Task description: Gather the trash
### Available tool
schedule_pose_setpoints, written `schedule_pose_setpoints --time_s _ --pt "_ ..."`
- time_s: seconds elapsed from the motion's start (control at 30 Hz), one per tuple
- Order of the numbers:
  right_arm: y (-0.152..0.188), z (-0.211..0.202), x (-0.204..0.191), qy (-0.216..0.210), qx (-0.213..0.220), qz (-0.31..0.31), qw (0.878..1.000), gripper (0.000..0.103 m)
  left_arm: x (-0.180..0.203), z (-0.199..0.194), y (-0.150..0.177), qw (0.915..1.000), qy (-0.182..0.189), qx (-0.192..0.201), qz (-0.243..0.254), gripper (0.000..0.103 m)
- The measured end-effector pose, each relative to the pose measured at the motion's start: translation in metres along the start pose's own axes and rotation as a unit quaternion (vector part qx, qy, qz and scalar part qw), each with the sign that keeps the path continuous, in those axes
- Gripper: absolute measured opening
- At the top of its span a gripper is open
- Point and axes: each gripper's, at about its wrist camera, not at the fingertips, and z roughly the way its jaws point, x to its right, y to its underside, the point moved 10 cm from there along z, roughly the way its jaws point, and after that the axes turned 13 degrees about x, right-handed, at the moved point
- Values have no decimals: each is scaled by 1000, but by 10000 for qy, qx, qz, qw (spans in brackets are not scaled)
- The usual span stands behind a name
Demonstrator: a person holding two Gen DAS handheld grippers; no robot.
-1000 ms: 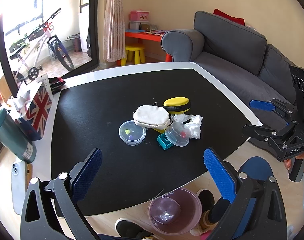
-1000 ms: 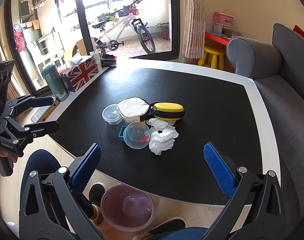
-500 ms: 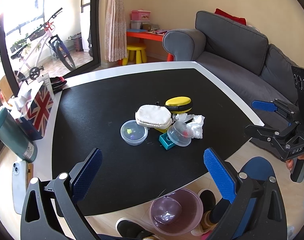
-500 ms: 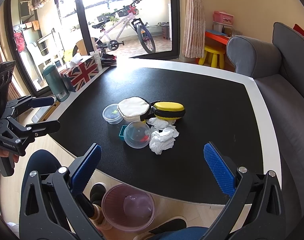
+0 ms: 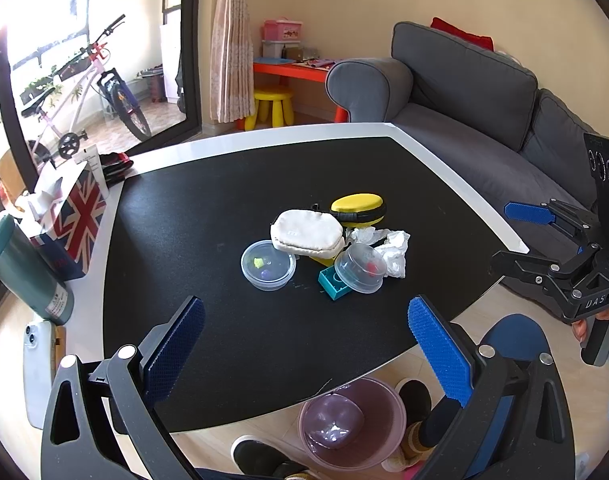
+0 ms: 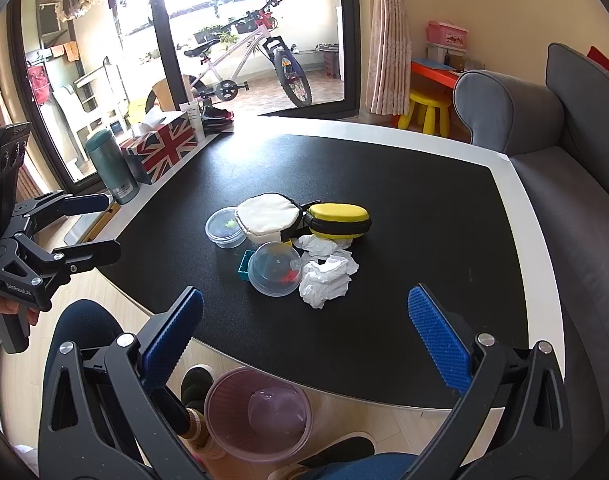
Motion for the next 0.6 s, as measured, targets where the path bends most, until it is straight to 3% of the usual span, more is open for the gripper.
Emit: schedule_pose_setpoints --time_s 0.6 --pt "3 1 -4 -49 -33 30 10000 100 0 1 0 10000 11 -5 -6 97"
